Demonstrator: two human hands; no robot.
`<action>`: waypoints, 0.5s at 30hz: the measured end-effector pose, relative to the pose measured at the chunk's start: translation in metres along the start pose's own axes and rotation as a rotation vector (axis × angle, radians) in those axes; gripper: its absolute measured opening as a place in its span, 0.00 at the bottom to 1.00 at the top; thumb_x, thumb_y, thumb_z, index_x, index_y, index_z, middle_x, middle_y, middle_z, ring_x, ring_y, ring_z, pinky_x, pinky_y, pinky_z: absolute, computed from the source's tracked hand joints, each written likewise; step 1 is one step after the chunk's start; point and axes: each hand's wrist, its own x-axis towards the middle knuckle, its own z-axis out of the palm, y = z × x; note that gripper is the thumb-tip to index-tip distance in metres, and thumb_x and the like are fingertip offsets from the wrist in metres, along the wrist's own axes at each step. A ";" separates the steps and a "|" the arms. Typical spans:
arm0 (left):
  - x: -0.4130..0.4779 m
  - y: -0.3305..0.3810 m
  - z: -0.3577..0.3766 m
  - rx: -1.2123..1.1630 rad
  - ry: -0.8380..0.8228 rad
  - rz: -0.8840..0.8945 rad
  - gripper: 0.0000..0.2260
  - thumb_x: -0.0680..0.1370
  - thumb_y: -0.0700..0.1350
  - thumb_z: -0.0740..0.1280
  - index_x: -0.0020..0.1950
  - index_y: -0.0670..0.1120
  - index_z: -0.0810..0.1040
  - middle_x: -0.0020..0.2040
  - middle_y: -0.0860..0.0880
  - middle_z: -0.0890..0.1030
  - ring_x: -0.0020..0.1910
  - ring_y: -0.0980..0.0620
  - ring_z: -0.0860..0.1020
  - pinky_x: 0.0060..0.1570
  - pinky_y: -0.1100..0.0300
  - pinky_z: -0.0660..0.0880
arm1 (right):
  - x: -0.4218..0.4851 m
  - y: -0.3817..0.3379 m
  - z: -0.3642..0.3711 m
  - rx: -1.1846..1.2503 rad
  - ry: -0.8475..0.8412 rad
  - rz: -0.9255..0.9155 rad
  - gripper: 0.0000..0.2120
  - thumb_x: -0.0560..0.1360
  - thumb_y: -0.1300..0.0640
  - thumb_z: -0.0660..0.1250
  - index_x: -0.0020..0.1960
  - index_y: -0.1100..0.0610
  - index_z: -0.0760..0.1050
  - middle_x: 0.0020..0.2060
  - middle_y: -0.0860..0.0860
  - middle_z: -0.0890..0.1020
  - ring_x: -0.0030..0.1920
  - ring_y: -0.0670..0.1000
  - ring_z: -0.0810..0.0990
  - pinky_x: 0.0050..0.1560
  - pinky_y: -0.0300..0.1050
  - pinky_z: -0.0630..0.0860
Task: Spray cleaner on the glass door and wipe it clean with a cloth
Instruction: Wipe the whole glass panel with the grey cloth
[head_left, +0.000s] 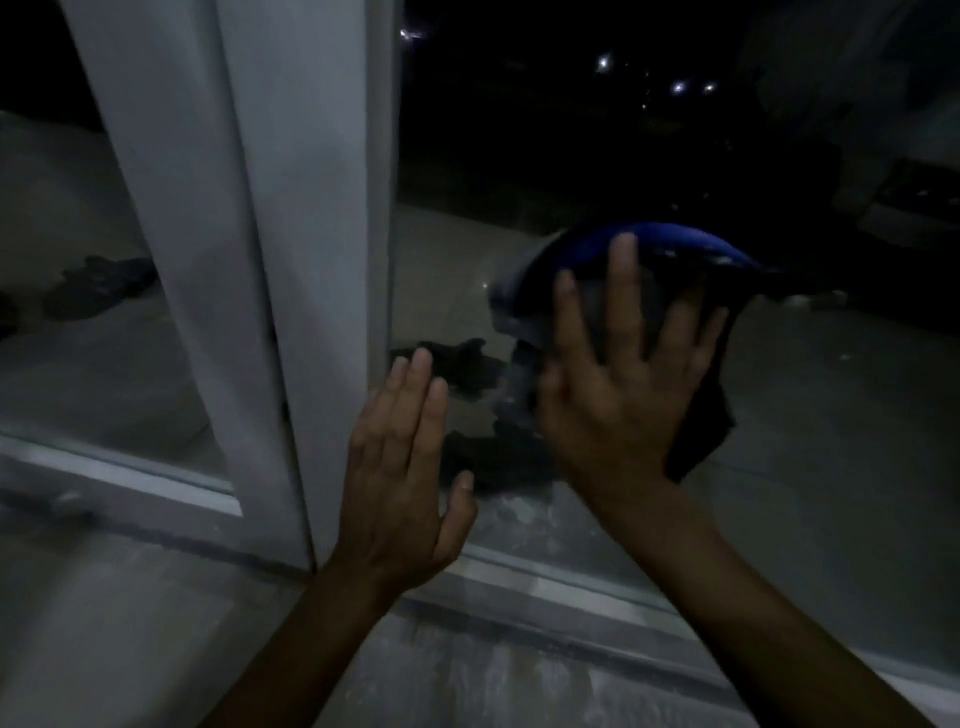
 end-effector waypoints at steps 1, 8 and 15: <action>0.006 0.006 0.006 -0.018 0.001 0.001 0.36 0.75 0.48 0.59 0.78 0.44 0.44 0.79 0.49 0.44 0.77 0.47 0.50 0.74 0.49 0.52 | -0.001 -0.004 0.003 0.007 -0.003 -0.061 0.24 0.78 0.52 0.58 0.74 0.47 0.63 0.75 0.53 0.62 0.68 0.65 0.63 0.74 0.61 0.49; 0.030 0.023 0.025 -0.047 0.000 0.043 0.37 0.74 0.47 0.59 0.78 0.45 0.43 0.79 0.50 0.43 0.78 0.47 0.48 0.75 0.48 0.49 | -0.069 0.050 -0.007 0.002 -0.159 -0.159 0.26 0.81 0.51 0.53 0.77 0.48 0.54 0.79 0.52 0.44 0.69 0.62 0.63 0.63 0.62 0.71; 0.067 0.044 0.044 -0.063 0.029 0.103 0.39 0.73 0.47 0.60 0.78 0.45 0.42 0.78 0.50 0.41 0.78 0.47 0.47 0.75 0.47 0.51 | 0.031 0.075 -0.031 -0.044 0.100 0.331 0.22 0.79 0.55 0.55 0.73 0.55 0.63 0.71 0.64 0.68 0.70 0.71 0.63 0.71 0.68 0.56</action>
